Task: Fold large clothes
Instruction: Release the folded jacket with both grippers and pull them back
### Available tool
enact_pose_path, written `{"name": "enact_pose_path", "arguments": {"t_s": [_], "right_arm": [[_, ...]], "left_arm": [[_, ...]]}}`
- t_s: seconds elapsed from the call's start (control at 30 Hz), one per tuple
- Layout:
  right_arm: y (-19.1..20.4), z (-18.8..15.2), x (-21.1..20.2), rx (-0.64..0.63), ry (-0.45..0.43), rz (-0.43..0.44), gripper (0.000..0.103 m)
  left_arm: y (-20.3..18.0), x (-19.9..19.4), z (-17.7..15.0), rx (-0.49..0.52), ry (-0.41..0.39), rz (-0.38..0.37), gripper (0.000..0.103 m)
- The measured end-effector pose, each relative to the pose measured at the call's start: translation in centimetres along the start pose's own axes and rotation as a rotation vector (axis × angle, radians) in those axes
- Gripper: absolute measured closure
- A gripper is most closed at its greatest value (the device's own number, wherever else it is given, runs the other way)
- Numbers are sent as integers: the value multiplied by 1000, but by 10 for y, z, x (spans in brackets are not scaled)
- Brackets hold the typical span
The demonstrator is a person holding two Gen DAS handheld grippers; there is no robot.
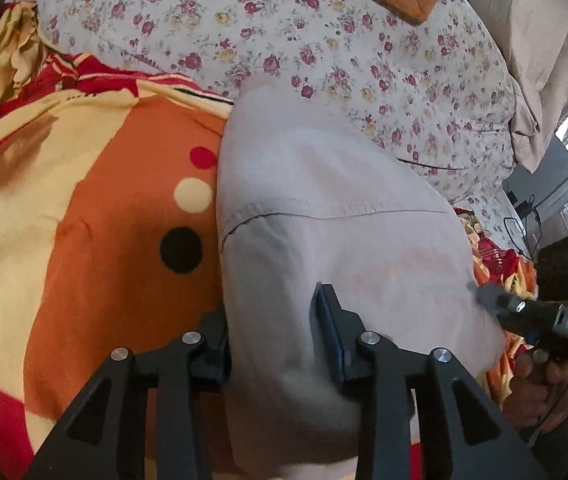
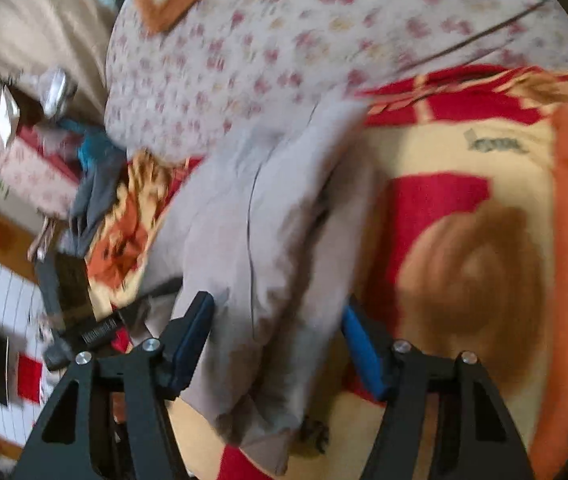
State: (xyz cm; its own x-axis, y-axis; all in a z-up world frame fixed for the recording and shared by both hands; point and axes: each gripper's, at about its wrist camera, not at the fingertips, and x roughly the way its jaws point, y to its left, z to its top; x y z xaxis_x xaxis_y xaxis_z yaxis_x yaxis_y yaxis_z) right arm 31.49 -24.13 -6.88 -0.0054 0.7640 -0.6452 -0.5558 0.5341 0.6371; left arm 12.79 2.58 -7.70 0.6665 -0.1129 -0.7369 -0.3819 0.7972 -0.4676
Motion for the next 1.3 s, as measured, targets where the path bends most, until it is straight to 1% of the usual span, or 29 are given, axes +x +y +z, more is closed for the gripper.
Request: {"name": "enact_pose_path", "arguments": {"t_s": [0.07, 0.1, 0.13, 0.17, 0.2, 0.23, 0.27, 0.33, 0.37, 0.4, 0.47, 0.53, 0.6, 0.63, 0.67, 0.7, 0.77, 0.87, 0.9, 1.03, 1.1, 1.13, 1.23, 1.3], "right_arm": [[2, 0, -22, -1, -61, -56, 34], [7, -1, -31, -29, -94, -101, 34], [20, -5, -42, -97, -138, -163, 34], [32, -9, -49, -156, -165, -199, 34], [44, -15, -55, -220, -189, -228, 34], [63, -22, -60, -297, -216, -267, 34], [77, -31, -62, -343, -239, -304, 34], [90, -45, -72, -377, -280, -368, 34], [95, -52, -75, -376, -294, -398, 34], [98, -61, -75, -358, -294, -418, 33], [99, -72, -75, -307, -258, -411, 33], [93, -84, -73, -249, -209, -405, 33], [85, -95, -73, -217, -195, -436, 33], [82, -102, -74, -215, -196, -473, 33], [80, -106, -74, -220, -196, -494, 33], [79, -108, -72, -224, -195, -511, 33], [79, -109, -74, -239, -200, -522, 33], [80, -110, -82, -257, -233, -541, 33], [79, -110, -84, -257, -237, -547, 33], [78, -112, -95, -262, -259, -563, 33], [79, -116, -103, -276, -278, -572, 33], [80, -118, -106, -277, -286, -570, 33], [78, -127, -121, -271, -314, -549, 33], [78, -135, -128, -273, -322, -529, 33]], "left_arm": [[4, -9, 1, -28, -15, 0, 74], [5, -16, 2, -32, -38, 21, 74], [3, -29, 1, -18, -88, 64, 74], [2, -37, 1, -1, -121, 85, 74], [-3, -48, -2, 29, -171, 119, 74], [-10, -57, -5, 61, -210, 142, 74], [-18, -65, -10, 100, -245, 155, 74], [-35, -77, -25, 160, -282, 169, 68], [-43, -81, -34, 181, -295, 176, 62], [-48, -82, -42, 199, -295, 175, 56], [-59, -83, -57, 233, -284, 178, 53], [-71, -81, -71, 276, -286, 218, 50], [-81, -78, -83, 302, -282, 246, 44], [-86, -77, -88, 316, -284, 261, 42], [-89, -77, -93, 324, -287, 275, 38], [-92, -76, -95, 325, -288, 294, 35], [-96, -76, -98, 312, -291, 332, 34], [-101, -80, -100, 292, -303, 400, 26], [-102, -82, -101, 280, -300, 405, 26], [-104, -96, -107, 199, -267, 338, 26], [-106, -100, -110, 173, -246, 313, 26], [-107, -101, -112, 158, -230, 309, 26], [-115, -103, -118, 129, -194, 307, 20], [-126, -103, -122, 135, -172, 312, 18]]}}
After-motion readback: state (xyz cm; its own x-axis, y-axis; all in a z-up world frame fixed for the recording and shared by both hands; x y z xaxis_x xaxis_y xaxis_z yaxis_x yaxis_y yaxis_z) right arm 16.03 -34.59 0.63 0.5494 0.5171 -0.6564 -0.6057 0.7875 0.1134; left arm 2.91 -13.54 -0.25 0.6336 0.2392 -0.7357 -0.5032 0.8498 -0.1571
